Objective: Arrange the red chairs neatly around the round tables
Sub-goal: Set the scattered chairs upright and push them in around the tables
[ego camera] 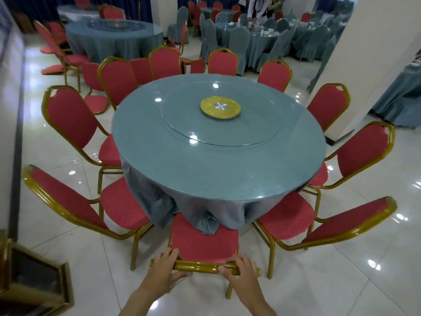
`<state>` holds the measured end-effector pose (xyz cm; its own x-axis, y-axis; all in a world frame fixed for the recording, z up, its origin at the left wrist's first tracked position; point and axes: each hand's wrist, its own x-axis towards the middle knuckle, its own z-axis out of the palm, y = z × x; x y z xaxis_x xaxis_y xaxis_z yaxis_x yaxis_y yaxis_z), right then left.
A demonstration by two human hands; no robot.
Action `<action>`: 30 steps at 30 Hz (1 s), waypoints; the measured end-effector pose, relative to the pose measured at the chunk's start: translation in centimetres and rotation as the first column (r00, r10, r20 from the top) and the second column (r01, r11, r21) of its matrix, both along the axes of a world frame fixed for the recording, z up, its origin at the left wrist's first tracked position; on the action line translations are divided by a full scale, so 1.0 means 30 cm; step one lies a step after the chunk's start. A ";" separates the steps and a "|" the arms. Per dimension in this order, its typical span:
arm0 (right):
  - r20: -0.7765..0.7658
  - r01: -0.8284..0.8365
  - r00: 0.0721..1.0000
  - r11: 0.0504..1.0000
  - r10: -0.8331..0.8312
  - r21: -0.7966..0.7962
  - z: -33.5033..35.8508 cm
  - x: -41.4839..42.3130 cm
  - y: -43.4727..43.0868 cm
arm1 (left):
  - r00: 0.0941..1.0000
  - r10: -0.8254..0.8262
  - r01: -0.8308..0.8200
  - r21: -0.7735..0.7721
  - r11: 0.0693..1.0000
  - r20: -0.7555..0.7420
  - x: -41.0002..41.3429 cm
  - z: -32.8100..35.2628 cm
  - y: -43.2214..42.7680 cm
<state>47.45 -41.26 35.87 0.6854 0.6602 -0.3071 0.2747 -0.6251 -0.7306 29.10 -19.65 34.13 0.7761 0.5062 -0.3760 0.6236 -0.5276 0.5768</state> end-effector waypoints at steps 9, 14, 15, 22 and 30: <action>0.068 -0.051 0.996 0.998 0.052 -0.023 -0.040 0.017 -0.012 | 1.000 -0.007 0.007 -0.083 0.997 0.006 0.008 0.005 0.007; -0.184 -0.167 0.969 0.986 0.167 0.017 -0.038 0.089 -0.043 | 0.991 -0.065 0.064 -0.013 0.998 -0.113 0.017 0.060 -0.010; -0.238 -0.188 0.952 0.982 0.190 0.034 -0.027 0.113 -0.053 | 0.989 -0.054 0.056 0.008 0.998 -0.136 0.020 0.072 -0.026; -0.141 -0.154 0.980 0.986 0.144 -0.067 0.084 0.162 -0.042 | 0.961 0.234 -0.176 -0.328 0.928 0.149 -0.033 0.203 -0.142; -0.065 -0.135 0.987 0.982 0.145 0.130 0.175 -0.013 0.087 | 0.782 0.535 -0.409 -0.384 0.828 0.319 -0.183 0.303 -0.146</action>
<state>47.06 -38.64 41.13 0.5620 0.7842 -0.2631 0.2952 -0.4873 -0.8218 23.62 -24.02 43.21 0.5764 0.7703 -0.2726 0.4329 -0.0049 0.9015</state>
